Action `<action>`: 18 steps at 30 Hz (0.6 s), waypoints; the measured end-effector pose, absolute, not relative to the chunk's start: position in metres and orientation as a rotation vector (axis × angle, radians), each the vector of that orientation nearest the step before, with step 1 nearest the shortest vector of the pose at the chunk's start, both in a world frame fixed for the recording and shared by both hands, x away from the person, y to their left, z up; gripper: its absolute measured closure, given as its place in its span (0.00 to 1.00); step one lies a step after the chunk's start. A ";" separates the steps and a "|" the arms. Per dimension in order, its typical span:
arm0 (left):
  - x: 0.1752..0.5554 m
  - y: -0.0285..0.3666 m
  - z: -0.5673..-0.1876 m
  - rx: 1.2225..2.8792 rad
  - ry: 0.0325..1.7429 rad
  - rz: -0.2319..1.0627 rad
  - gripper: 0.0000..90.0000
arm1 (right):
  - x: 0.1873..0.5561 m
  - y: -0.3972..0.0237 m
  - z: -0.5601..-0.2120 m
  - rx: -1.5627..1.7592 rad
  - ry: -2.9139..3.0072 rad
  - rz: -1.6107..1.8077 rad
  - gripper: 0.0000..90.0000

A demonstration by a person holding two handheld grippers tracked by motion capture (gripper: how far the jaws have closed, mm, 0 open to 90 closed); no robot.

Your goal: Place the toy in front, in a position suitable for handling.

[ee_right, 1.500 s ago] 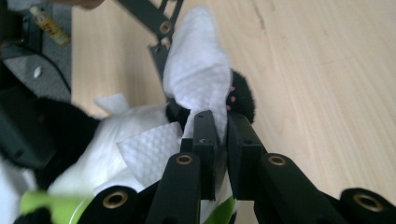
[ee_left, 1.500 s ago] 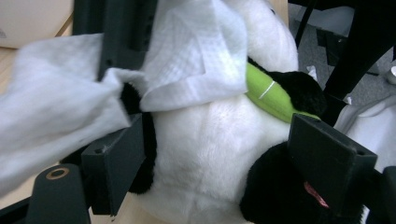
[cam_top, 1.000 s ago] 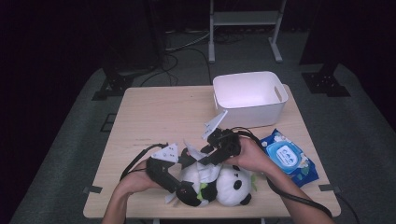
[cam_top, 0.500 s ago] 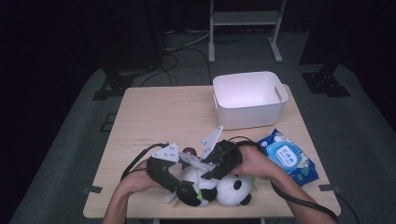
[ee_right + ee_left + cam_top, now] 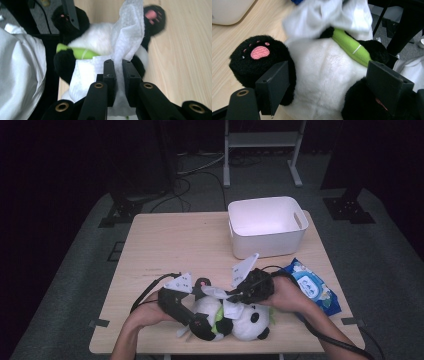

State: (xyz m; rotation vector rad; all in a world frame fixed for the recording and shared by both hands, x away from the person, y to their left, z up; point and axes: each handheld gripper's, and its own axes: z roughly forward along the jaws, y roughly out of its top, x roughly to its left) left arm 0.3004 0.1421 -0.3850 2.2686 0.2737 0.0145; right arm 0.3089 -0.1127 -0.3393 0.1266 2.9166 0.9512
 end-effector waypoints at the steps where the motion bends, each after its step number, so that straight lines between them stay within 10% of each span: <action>1: 0.300 0.142 -0.385 2.265 0.276 0.012 0.20 | 0.309 -0.118 -0.339 0.143 2.911 0.962 0.91; 18: 0.301 0.141 -0.386 2.269 0.288 0.014 0.20 | 0.303 -0.190 -0.361 0.389 2.880 1.050 0.91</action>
